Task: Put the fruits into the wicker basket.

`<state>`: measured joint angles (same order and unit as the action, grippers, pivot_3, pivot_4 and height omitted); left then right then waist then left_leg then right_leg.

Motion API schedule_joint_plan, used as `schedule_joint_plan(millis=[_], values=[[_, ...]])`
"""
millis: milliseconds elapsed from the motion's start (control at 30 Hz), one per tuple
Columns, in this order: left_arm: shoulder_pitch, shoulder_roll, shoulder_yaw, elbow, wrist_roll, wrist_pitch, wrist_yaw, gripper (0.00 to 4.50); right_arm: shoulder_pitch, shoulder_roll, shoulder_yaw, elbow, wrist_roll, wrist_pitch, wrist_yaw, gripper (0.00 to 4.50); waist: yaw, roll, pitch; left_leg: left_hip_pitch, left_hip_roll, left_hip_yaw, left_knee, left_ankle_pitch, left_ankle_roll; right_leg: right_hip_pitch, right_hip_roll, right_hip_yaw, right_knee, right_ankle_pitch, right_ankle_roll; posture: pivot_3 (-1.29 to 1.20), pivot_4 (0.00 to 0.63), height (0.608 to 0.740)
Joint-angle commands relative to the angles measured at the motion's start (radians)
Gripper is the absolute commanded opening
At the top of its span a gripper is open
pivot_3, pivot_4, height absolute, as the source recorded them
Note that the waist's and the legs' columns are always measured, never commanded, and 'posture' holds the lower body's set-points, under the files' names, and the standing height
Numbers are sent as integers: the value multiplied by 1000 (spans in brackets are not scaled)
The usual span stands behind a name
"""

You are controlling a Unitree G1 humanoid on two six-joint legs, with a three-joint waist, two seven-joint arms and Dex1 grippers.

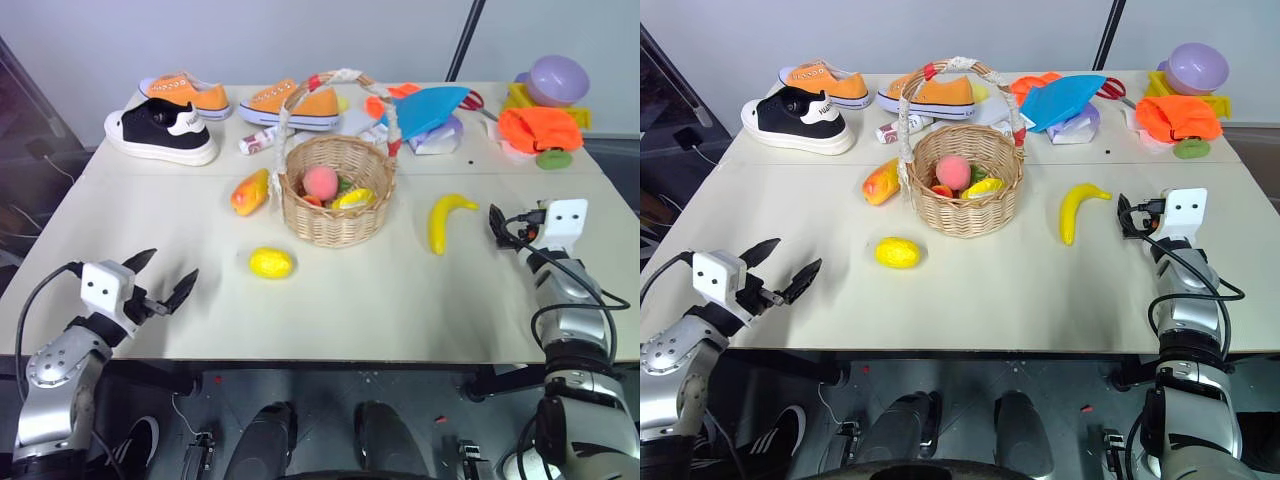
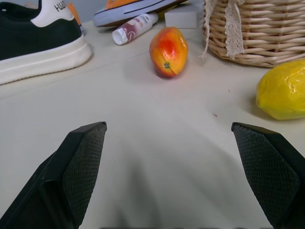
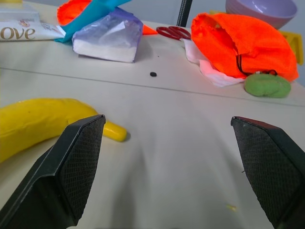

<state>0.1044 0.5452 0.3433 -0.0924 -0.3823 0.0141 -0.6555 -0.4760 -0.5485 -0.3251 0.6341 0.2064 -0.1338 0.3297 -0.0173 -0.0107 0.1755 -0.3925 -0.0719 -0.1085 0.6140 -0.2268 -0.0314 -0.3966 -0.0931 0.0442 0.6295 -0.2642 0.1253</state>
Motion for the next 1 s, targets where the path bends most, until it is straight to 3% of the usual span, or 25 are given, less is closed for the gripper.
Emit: schedule_joint_plan(millis=[33, 133, 1000], values=[[-14, 3, 22, -42, -17, -1, 9, 4500, -5, 2, -8, -52, 7, -20, -1, 4412, 0, 0, 0, 0, 0, 0, 0, 0, 0, 0, 0, 0, 0, 0, 0, 0, 150, 740], [-26, 15, 26, -50, -66, 43, -18, 4500, 1, 8, -6, -69, 10, -15, 0, 4412, 0, 0, 0, 0, 0, 0, 0, 0, 0, 0, 0, 0, 0, 0, 0, 0, 150, 740], [-63, 5, -3, -33, -31, -16, -59, 4500, 38, 39, 2, -171, 20, 22, 32, 4412, 1, 0, 0, 0, 0, 0, 0, 0, 0, 0, 0, 0, 0, 0, 0, 0, 150, 740]])
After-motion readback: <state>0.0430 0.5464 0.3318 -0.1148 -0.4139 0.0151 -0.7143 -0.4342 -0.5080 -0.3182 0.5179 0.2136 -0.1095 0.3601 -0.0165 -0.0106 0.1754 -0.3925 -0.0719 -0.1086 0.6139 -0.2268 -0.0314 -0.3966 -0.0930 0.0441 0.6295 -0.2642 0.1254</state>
